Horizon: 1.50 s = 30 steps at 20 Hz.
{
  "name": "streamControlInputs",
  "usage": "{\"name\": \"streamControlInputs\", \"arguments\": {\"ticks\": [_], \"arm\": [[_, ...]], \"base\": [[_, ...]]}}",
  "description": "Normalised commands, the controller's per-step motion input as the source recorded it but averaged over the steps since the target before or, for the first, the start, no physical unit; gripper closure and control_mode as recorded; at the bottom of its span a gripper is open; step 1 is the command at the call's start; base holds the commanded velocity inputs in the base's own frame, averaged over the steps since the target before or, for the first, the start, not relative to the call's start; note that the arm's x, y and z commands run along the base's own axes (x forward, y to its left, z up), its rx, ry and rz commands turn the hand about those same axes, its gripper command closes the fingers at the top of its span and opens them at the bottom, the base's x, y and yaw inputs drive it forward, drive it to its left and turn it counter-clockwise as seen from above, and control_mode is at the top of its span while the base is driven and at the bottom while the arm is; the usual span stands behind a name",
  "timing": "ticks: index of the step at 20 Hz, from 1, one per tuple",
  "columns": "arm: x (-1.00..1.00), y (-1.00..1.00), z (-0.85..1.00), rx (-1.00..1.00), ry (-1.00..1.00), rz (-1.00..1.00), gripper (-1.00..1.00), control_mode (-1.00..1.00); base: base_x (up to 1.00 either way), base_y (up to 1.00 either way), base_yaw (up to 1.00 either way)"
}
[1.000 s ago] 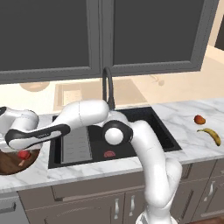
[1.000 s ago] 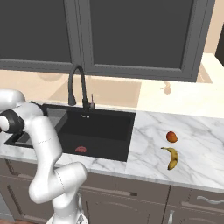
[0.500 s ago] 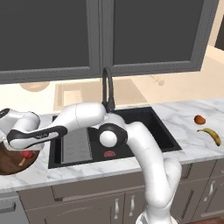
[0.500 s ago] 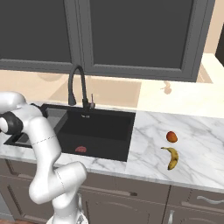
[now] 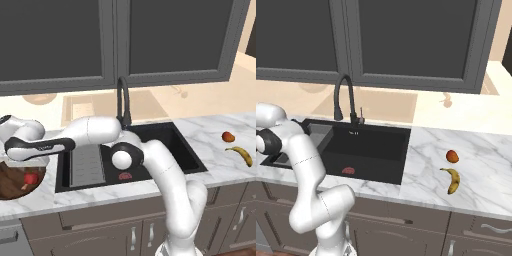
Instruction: There is a mixed pile of frozen fruits and vegetables on the counter. Locate all the frozen vegetables and place the items in a bowl on the counter. Take all the frozen fruits and defrost them in a running sink.
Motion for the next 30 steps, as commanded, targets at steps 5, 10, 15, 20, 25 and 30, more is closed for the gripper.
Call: {"name": "streamControlInputs", "arguments": {"ticks": [5,10,15,20,25,30], "arm": [[-0.03,-0.09,0.07,-0.08,0.1,-0.06,-1.0,-1.0],[-0.2,-0.59,0.12,-0.1,0.22,-0.09,-1.0,-1.0],[-0.22,-0.79,0.3,-0.12,0.24,-0.06,-1.0,-1.0],[-0.51,-0.7,0.28,-0.11,0.14,-0.04,-1.0,-1.0],[-0.78,-0.65,0.03,-0.02,-0.11,0.0,-1.0,-1.0],[-0.68,-0.81,-0.04,0.08,-0.27,0.03,-1.0,-1.0]], "base": [[0.0,0.0,0.0],[0.0,0.0,0.0],[0.0,0.0,0.0],[0.0,0.0,0.0],[0.0,0.0,0.0],[0.0,0.0,0.0]]}}
